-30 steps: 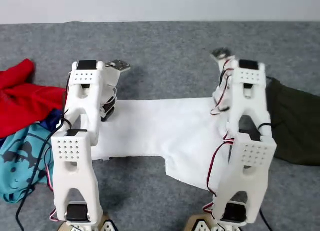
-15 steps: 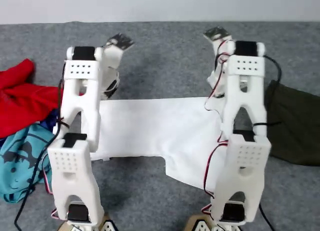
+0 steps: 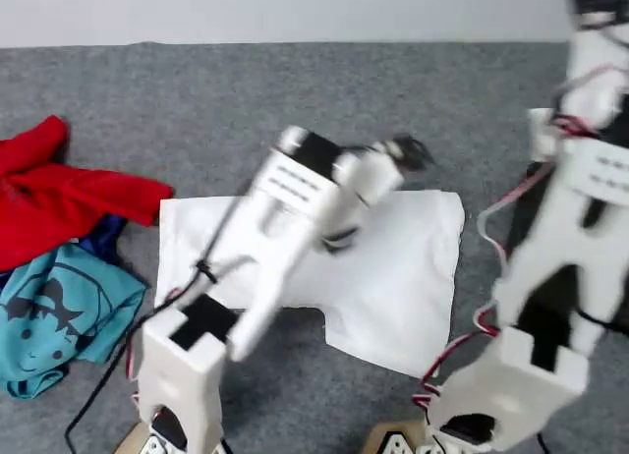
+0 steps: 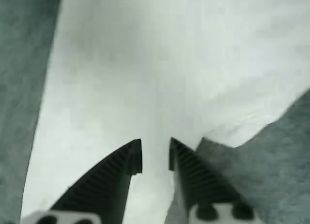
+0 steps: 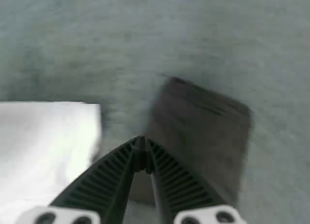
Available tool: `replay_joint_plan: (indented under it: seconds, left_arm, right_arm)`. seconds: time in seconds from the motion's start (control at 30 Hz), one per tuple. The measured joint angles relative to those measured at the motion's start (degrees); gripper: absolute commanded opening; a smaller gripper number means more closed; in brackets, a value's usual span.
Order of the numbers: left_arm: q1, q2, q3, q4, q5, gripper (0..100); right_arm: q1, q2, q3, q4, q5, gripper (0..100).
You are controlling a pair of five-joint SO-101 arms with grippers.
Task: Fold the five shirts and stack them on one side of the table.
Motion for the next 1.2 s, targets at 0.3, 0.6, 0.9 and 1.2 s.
replay_joint_plan:
  seconds: [0.3, 0.6, 0.9, 1.2]
  left_arm:
    - [12.7, 0.4, 4.1, 0.0, 0.0, 19]
    - [16.3, 11.8, 0.8, 0.0, 0.3, 19]
    - [21.7, 18.1, -2.3, 0.0, 1.1, 19]
    - [21.9, 23.8, -3.6, -0.3, 3.0, 18]
  right_arm:
    - [15.0, -5.5, 9.1, 0.0, 0.7, 1.1]
    - [23.6, -8.5, 12.2, 0.0, 4.8, 1.1]
    - [28.0, -8.5, 12.3, 0.0, 5.1, 1.1]
    - [31.0, -8.5, 12.3, 0.0, 7.0, 1.1]
